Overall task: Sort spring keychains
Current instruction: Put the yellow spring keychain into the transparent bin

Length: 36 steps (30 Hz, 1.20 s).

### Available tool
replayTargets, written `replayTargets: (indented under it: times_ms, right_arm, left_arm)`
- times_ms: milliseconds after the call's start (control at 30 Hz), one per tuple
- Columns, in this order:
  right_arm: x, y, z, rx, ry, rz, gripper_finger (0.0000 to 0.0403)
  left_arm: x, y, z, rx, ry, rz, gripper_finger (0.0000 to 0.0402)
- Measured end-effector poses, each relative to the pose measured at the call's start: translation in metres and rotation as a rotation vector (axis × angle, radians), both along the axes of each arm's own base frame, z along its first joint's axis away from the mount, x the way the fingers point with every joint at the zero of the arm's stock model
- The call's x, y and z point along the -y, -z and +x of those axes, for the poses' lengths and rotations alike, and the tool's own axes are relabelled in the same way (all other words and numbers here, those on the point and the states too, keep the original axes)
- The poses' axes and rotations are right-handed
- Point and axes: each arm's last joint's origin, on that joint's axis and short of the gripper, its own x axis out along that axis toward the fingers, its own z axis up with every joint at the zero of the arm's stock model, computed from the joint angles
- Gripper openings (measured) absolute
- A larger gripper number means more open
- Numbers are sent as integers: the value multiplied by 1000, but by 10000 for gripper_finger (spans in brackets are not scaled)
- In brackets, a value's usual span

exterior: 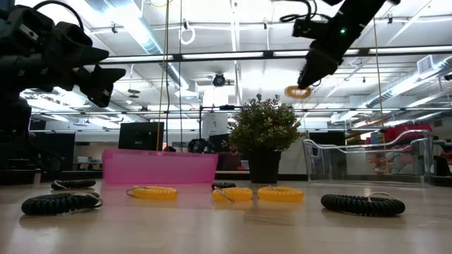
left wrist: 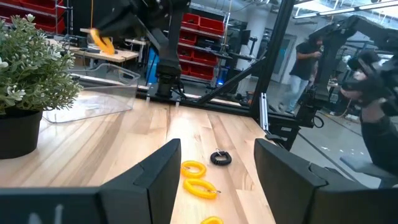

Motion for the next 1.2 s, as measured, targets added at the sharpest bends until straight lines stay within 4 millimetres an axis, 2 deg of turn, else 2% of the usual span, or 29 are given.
replayTargets:
  times_ms: [200,367,733,1033,1200]
  right_arm:
    - [4,-2,-19,-11,262,-199,8]
    - [6,0,-29,-17,381,-317,8]
    - [11,2,-40,-6,469,-362,8]
    - [23,3,-48,246,669,-270,8]
    - [31,6,-54,268,743,-202,8]
  left_arm:
    - [0,0,0,0,0,0,209]
    - [0,0,0,0,0,0,209]
    - [0,0,0,0,0,0,209]
    - [0,0,0,0,0,0,209]
    - [0,0,0,0,0,0,209]
